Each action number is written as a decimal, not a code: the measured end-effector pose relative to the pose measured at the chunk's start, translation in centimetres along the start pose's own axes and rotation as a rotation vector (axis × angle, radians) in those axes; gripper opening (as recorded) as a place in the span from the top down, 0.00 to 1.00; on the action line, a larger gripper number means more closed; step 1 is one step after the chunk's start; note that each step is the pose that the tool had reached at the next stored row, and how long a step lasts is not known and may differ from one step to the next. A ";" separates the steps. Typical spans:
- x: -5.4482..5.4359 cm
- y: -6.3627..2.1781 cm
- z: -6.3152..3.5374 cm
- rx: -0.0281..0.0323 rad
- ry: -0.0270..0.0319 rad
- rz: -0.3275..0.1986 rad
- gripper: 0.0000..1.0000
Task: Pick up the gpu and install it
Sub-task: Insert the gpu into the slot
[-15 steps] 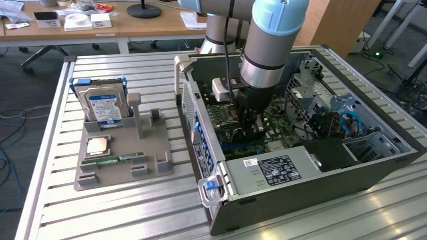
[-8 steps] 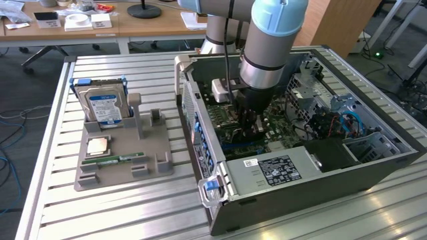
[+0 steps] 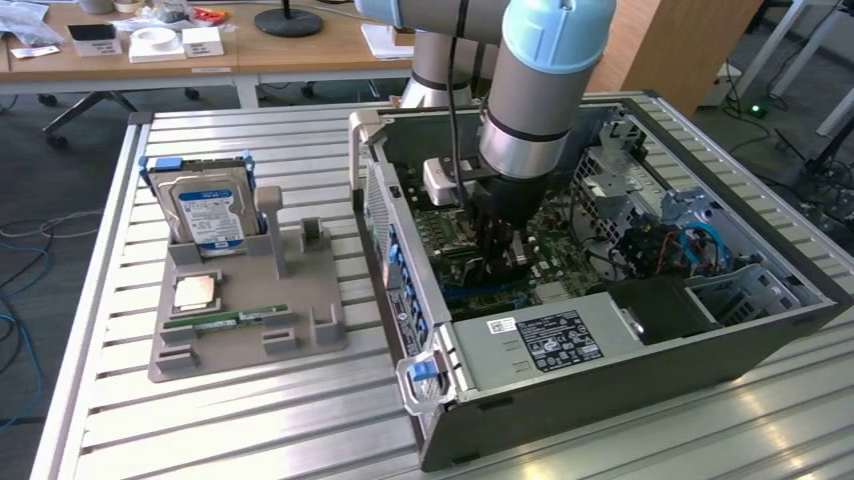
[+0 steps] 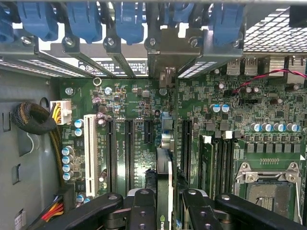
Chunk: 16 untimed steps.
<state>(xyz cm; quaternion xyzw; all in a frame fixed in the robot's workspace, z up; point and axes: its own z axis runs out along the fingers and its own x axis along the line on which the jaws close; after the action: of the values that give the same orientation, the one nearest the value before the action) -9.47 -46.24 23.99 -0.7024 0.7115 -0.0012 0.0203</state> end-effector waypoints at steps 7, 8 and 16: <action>0.0 0.20 0.13 0.0002 -0.0006 0.000 0.74; 0.0 0.19 0.13 0.0002 -0.0006 0.000 0.74; 0.0 0.22 0.15 0.0004 -0.0010 0.001 0.67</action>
<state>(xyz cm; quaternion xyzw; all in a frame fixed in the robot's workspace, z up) -9.69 -46.23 23.84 -0.7022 0.7117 -0.0010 0.0208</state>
